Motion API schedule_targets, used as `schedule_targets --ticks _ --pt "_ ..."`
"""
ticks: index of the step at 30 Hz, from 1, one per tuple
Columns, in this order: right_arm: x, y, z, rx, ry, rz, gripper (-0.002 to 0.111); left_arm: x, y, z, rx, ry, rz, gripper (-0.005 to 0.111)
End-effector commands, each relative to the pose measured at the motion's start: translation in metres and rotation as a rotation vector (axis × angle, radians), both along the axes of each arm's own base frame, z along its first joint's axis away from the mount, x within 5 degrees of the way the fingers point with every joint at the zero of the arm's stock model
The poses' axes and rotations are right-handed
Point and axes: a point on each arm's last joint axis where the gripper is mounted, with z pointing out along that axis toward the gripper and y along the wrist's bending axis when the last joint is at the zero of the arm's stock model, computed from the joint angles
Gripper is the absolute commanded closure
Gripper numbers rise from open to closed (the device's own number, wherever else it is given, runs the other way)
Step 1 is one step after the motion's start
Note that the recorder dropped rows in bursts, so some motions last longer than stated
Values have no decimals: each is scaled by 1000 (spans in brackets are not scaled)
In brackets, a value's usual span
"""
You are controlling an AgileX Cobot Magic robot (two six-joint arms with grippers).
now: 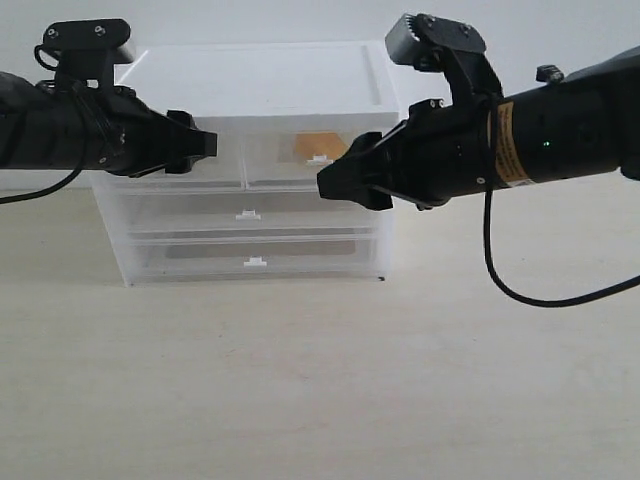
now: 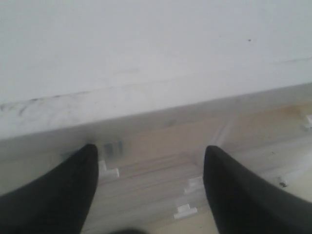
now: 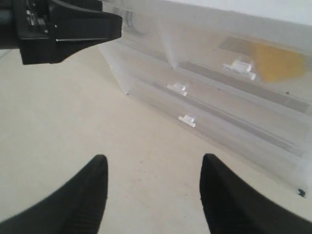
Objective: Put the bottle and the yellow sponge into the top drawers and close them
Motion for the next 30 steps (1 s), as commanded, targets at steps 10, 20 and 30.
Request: schedule_targets --ticks 10,20,30 --pt "-3 -1 0 15 19 10 58 -29 -12 35 -60 29 -235 79" --pt "-13 -18 -9 -45 0 -118 106 -104 18 50 -108 68 -248 103" --pt "-94 -56 44 103 -142 -170 108 -210 44 63 -336 -59 -249 103"
